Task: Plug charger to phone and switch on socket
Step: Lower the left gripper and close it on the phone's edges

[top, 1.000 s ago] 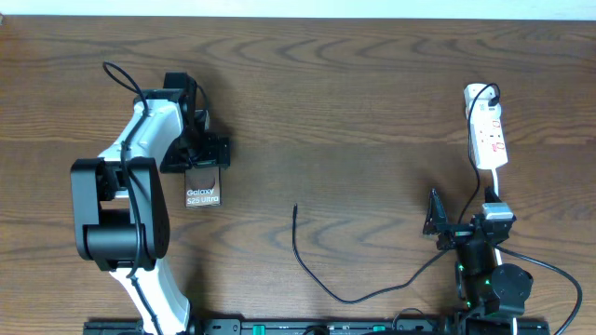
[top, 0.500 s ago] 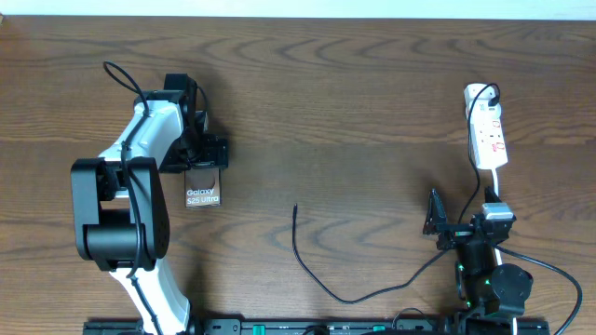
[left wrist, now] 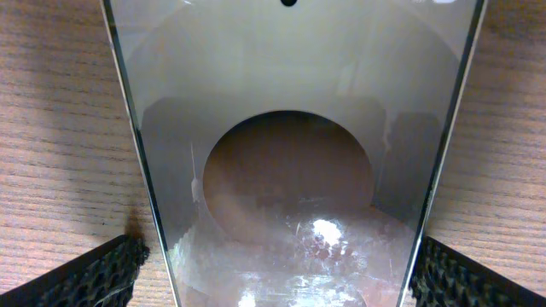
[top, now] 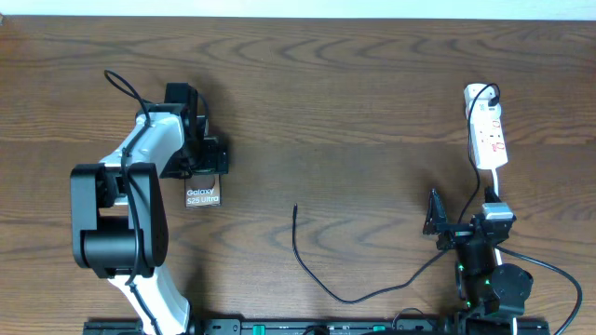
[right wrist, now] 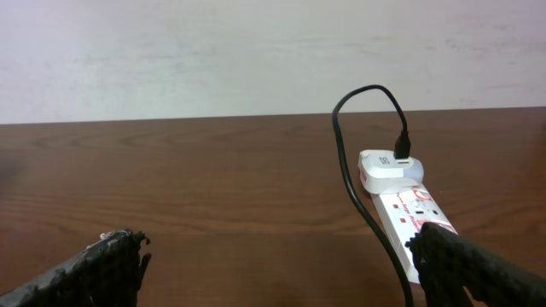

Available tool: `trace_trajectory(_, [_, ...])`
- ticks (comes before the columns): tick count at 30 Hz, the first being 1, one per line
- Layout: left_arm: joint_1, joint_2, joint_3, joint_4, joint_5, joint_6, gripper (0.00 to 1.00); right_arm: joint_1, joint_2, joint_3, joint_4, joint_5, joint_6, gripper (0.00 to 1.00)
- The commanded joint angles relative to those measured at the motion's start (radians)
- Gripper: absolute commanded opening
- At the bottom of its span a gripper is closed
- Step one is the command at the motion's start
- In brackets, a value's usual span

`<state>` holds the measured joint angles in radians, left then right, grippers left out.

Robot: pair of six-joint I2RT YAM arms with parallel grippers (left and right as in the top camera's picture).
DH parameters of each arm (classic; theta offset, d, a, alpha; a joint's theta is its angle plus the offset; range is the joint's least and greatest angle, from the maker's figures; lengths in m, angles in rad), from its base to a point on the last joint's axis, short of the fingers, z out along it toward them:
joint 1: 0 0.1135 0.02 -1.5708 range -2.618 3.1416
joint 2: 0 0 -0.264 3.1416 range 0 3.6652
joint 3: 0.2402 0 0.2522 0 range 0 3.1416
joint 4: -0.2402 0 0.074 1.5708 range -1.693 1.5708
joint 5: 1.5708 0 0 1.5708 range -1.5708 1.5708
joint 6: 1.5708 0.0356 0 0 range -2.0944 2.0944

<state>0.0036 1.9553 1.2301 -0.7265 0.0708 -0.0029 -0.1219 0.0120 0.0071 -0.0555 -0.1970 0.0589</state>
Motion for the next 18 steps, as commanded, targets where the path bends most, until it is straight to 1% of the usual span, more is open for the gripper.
trace_trajectory(1, [0.000, 0.046, -0.048, 0.025, 0.000, 0.005, 1.00, 0.006, -0.005, -0.002, -0.005, 0.004, -0.012, 0.99])
trace_trajectory(5, [0.000, 0.046, -0.048, 0.026, 0.011, 0.005, 1.00, 0.006, -0.005, -0.002, -0.005, 0.004, -0.012, 0.99])
trace_trajectory(10, [0.000, 0.046, -0.048, 0.026, 0.068, 0.005, 1.00, 0.006, -0.005, -0.002, -0.005, 0.004, -0.012, 0.99])
trace_trajectory(18, [0.000, 0.046, -0.048, 0.030, 0.075, 0.005, 1.00, 0.006, -0.005, -0.002, -0.005, 0.004, -0.012, 0.99])
